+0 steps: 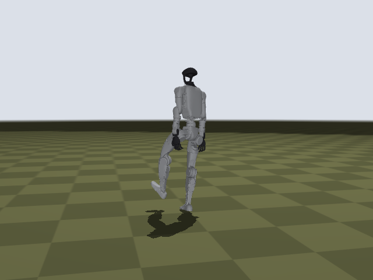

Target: In place motions

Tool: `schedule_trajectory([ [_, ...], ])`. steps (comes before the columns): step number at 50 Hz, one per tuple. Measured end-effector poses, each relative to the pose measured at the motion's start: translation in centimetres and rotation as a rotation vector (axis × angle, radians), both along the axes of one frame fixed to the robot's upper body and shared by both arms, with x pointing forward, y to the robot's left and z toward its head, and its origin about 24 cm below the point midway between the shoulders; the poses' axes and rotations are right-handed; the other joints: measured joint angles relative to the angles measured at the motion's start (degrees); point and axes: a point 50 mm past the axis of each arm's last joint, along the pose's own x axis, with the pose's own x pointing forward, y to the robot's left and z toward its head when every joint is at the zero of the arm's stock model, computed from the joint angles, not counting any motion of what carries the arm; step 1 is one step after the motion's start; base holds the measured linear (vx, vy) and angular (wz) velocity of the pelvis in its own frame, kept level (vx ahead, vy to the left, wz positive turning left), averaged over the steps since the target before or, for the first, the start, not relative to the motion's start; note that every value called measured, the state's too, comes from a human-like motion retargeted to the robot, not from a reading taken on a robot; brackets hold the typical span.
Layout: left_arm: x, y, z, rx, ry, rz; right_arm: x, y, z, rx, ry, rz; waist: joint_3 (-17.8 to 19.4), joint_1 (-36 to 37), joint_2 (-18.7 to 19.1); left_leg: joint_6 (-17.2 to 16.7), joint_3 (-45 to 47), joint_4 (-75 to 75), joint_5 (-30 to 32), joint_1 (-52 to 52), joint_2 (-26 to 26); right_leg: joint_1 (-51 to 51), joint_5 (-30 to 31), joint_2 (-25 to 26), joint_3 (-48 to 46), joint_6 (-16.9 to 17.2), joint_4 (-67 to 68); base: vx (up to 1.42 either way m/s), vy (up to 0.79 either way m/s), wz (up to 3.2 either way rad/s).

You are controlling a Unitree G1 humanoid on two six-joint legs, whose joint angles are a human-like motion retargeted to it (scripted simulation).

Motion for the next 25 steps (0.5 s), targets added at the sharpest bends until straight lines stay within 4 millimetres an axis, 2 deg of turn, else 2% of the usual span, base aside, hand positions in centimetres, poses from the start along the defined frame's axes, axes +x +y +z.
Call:
schedule_trajectory([
  [4,-1.7,1.0,0.0,0.029,0.074,-0.055,-0.2,0.7,-0.1,0.032,-0.009,0.001,0.68,0.24,0.35,-0.3,0.83,-4.54,0.31,-1.14,1.35,0.99,-1.13,1.78,3.44,-1.42,0.79,0.03,-0.1,-0.25],
  [8,-3.6,2.2,0.1,0.064,0.134,-0.098,-1.2,1.3,-0.3,0.045,0.025,0.009,0.87,0.55,-0.48,-0.62,2.13,-8.07,0.54,-0.94,2.85,2.29,-2.07,2.28,5.7,-2.12,1.83,0.08,-0.12,-0.32],
  [10,-4.3,2.6,0.1,0.074,0.148,-0.091,-1.7,1.4,-0.4,0.048,0.049,0.016,1.08,0.5,-1.04,0.11,-0.19,-8.38,1.22,-1.64,2.29,3.24,-2.61,2.47,6.5,-2.66,2.25,0.11,-0.11,-0.2],
  [11,-4.6,2.7,0.1,0.077,0.154,-0.078,-2.1,1.4,-0.5,0.048,0.062,0.02,1.11,0.51,-1.47,0.14,1.96,-8.09,1.02,-0.82,3.24,3.66,-2.94,2.29,6.59,-2.88,2.6,0.12,-0.11,-0.19],
  [15,-5.3,2.8,0.1,0.082,0.163,-0.004,-3.1,1.0,-0.5,0.036,0.099,0.04,1.03,1.05,-2.42,0.98,2.59,-10.79,2.0,1.08,3.67,4.43,-4.19,2.19,7.63,-3.35,4.21,0.11,-0.11,-0.21],
  [18,-6.1,2.7,0.1,0.078,0.173,0.052,-3.7,0.6,-0.5,0.016,0.124,0.053,0.37,0.24,-2.31,3.36,1.58,-13.47,6.15,1.41,3.43,4.99,-4.69,2.68,7.29,-3.42,4.58,0.15,-0.13,0.06],
  [20,-6.4,2.6,0.2,0.072,0.182,0.076,-3.8,0.3,-0.5,0.002,0.133,0.049,0.08,-0.68,-1.77,3.17,-0.06,-15.26,8.77,1.57,3.42,5.39,-4.78,3.5,6.78,-3.51,4.52,0.08,-0.11,0.15],
  [25,-6.8,2.7,0.2,0.076,0.192,0.076,-3.6,0.1,-0.4,-0.001,0.124,-0.005,0.16,-1.92,-2.02,2.22,0.78,-15.46,8.34,3.8,4.68,6.34,-4.8,3.87,5.91,-3.58,4.58,0.02,-0.04,0.03],
])
